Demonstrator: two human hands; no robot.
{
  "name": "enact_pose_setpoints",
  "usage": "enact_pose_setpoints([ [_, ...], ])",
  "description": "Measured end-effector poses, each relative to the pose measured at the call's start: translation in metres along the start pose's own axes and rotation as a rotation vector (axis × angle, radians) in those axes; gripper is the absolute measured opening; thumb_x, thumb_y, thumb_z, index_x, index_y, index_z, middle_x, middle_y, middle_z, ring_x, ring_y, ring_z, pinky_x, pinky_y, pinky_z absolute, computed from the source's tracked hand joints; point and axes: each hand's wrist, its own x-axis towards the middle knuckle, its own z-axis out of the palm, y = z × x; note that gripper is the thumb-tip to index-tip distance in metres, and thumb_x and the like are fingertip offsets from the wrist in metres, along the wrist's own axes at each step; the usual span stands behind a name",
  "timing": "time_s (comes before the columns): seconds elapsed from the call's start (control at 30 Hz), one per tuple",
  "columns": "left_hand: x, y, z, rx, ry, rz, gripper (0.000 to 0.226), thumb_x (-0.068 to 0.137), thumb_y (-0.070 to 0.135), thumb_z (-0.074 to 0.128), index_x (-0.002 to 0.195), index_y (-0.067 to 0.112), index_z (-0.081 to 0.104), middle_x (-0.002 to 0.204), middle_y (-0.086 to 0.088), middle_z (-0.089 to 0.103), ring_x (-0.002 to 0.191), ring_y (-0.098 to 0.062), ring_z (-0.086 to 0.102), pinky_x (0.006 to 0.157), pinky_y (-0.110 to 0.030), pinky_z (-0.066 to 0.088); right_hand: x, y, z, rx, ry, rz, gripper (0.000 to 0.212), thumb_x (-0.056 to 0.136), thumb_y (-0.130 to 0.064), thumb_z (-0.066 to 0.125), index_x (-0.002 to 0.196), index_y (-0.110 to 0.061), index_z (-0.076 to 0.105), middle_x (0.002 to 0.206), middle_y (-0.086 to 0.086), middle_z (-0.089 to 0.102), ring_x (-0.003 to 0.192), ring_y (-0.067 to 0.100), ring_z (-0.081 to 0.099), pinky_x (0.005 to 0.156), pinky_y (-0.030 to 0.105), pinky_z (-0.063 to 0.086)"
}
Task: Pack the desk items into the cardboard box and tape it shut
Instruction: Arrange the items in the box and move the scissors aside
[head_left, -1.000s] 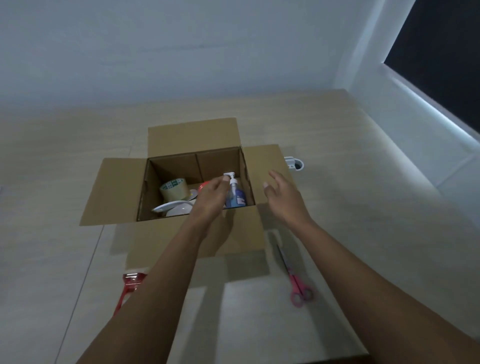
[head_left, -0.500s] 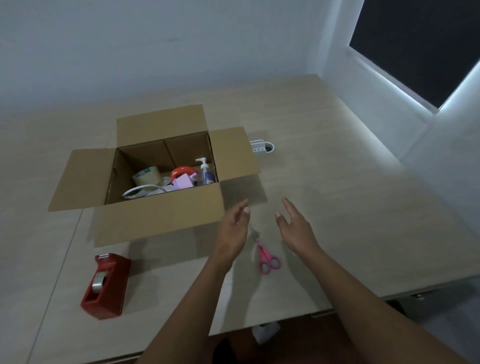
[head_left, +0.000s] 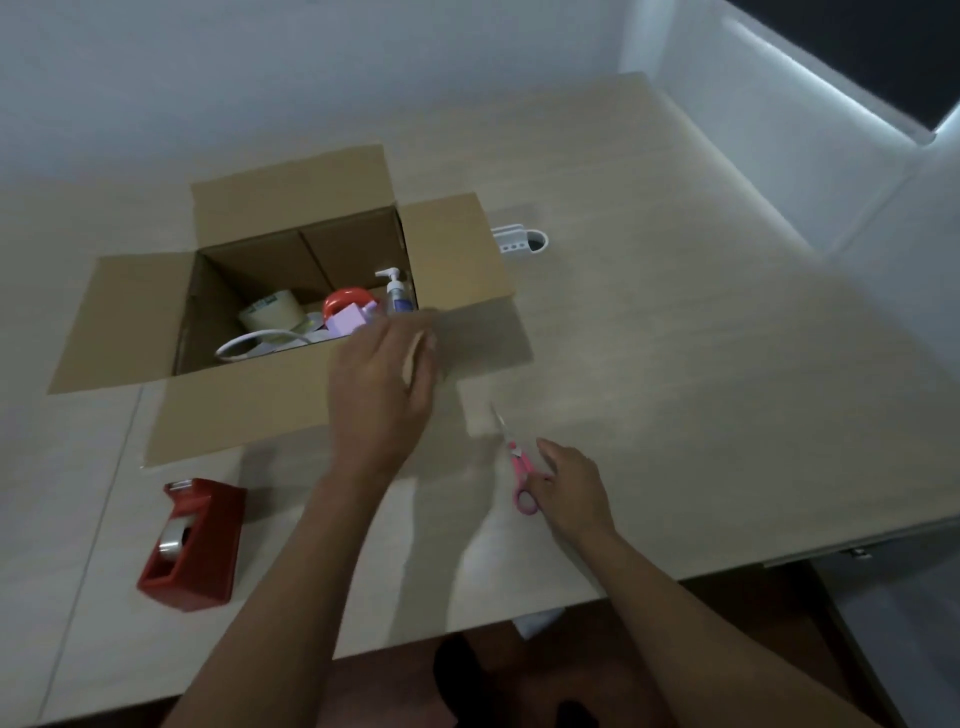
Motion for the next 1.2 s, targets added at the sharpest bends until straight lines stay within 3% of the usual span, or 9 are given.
enact_pose_setpoints([
  [0.07, 0.013, -0.04, -0.009, 0.131, -0.06, -0.131, 0.033, 0.097, 0.032, 0.05, 0.125, 0.024, 0.065, 0.12, -0.003, 0.068, 0.11, -0.028, 0.06, 0.09, -0.045, 0.046, 0.003, 0.001, 0.009, -0.053, 0.049, -0.026, 0.036, 0.077, -0.025, 0.075, 0.062, -0.029, 0.042, 0.062, -0.01, 0.04, 0.056, 0.012, 0.043, 0.047, 0.017, 0.023],
  [0.1, 0.013, -0.061, -0.008, 0.193, -0.148, -0.204, 0.039, 0.096, 0.037, 0.046, 0.129, 0.027, 0.062, 0.124, -0.004, 0.067, 0.113, -0.031, 0.059, 0.093, -0.046, 0.044, 0.0, -0.002, 0.011, -0.081, 0.05, -0.025, 0.032, 0.076, -0.029, 0.078, 0.065, -0.03, 0.048, 0.066, -0.007, 0.042, 0.059, 0.013, 0.045, 0.049, 0.02, 0.025],
  [0.13, 0.011, -0.08, -0.006, 0.252, -0.249, -0.244, 0.044, 0.095, 0.043, 0.041, 0.132, 0.028, 0.059, 0.127, -0.006, 0.065, 0.116, -0.033, 0.057, 0.096, -0.048, 0.042, -0.001, -0.003, 0.013, -0.13, 0.076, -0.041, 0.021, 0.075, -0.034, 0.079, 0.075, -0.025, 0.061, 0.073, -0.002, 0.047, 0.068, 0.017, 0.05, 0.055, 0.024, 0.03],
  [0.23, 0.001, -0.115, 0.002, 0.302, -0.442, -0.267, 0.058, 0.094, 0.057, 0.029, 0.136, 0.027, 0.056, 0.136, -0.006, 0.06, 0.122, -0.032, 0.054, 0.103, -0.05, 0.037, -0.003, -0.008, 0.018, -0.166, 0.07, -0.01, 0.05, 0.076, -0.04, 0.081, 0.117, -0.013, 0.068, 0.107, 0.011, 0.059, 0.101, 0.029, 0.055, 0.08, 0.033, 0.045],
  [0.4, -0.003, -0.125, 0.008, 0.274, -0.411, -0.27, 0.055, 0.094, 0.058, 0.036, 0.138, 0.031, 0.056, 0.139, -0.002, 0.059, 0.127, -0.029, 0.051, 0.108, -0.053, 0.034, 0.0, -0.007, 0.026, -0.176, 0.139, -0.026, 0.032, 0.084, -0.028, 0.076, 0.111, -0.016, 0.065, 0.108, 0.008, 0.057, 0.102, 0.026, 0.051, 0.088, 0.037, 0.048],
  [0.63, -0.003, -0.13, 0.008, 0.273, -0.407, -0.265, 0.058, 0.092, 0.063, 0.036, 0.138, 0.034, 0.057, 0.139, 0.0, 0.06, 0.127, -0.027, 0.052, 0.109, -0.054, 0.035, 0.005, -0.007, 0.03, -0.19, 0.194, 0.013, 0.017, 0.077, -0.025, 0.071, 0.09, -0.017, 0.064, 0.085, -0.001, 0.055, 0.081, 0.017, 0.038, 0.071, 0.033, 0.036],
  [0.87, -0.004, -0.131, 0.009, 0.284, -0.439, -0.266, 0.061, 0.094, 0.064, 0.033, 0.142, 0.032, 0.051, 0.147, -0.001, 0.052, 0.135, -0.027, 0.046, 0.112, -0.054, 0.032, 0.006, -0.008, 0.026, -0.037, 0.254, 0.032, 0.021, 0.071, -0.031, 0.073, 0.089, -0.021, 0.069, 0.084, 0.001, 0.066, 0.083, 0.025, 0.057, 0.075, 0.038, 0.051],
  [1.07, -0.006, -0.136, 0.0, 0.313, -0.496, -0.28, 0.061, 0.095, 0.064, 0.031, 0.143, 0.032, 0.049, 0.146, -0.001, 0.054, 0.136, -0.024, 0.046, 0.111, -0.05, 0.034, 0.03, -0.026, 0.005, 0.215, 0.341, 0.054, 0.025, 0.06, -0.044, 0.064, 0.079, -0.028, 0.061, 0.071, -0.005, 0.067, 0.069, 0.027, 0.067, 0.063, 0.043, 0.058],
  [1.2, 0.003, -0.161, -0.025, 0.276, -0.507, -0.299, 0.062, 0.093, 0.062, 0.027, 0.134, 0.029, 0.06, 0.134, -0.001, 0.064, 0.126, -0.022, 0.056, 0.105, -0.043, 0.042, 0.046, -0.102, -0.043, 0.302, 0.514, -0.068, 0.017, 0.067, -0.03, 0.071, 0.082, -0.021, 0.069, 0.075, 0.0, 0.07, 0.071, 0.023, 0.067, 0.069, 0.043, 0.057],
])
